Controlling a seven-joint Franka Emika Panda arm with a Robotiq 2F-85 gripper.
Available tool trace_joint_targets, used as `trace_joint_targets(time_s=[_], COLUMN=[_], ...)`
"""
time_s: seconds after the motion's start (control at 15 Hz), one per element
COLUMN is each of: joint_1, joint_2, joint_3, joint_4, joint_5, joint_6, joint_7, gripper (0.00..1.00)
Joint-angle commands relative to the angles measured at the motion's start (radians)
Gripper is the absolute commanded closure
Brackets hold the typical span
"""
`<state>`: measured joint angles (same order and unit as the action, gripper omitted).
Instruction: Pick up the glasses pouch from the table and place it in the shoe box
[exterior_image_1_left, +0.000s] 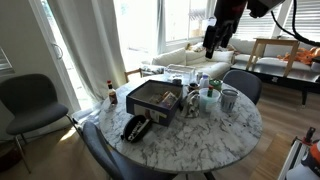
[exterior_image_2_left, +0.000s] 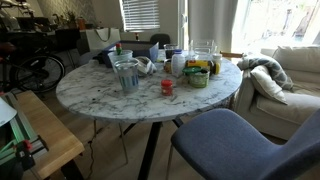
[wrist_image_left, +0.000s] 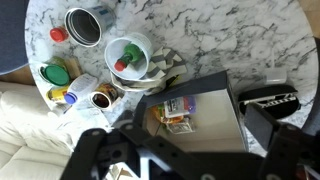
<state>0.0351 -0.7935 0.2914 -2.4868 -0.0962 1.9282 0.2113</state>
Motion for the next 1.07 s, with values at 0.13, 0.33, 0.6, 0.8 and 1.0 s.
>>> trace_joint_targets(time_s=[0.13, 0.33, 0.6, 0.8, 1.0], joint_1=[0.021, 0.016, 0.009, 0.011, 0.036], joint_2=[0.005, 0.126, 0.332, 0.471, 0.584], joint_3=[-0.015, 0.028, 0.125, 0.175, 0.173], joint_4=[0.002, 0.088, 0.213, 0.264, 0.265], joint_5=[-0.015, 0.043, 0.132, 0.152, 0.135], joint_6=[-0.003, -0.001, -0.01, 0.041, 0.119], joint_7=[0.013, 0.106, 0.324, 0.515, 0.706], gripper=[0.0, 0.0, 0.0, 0.0, 0.0])
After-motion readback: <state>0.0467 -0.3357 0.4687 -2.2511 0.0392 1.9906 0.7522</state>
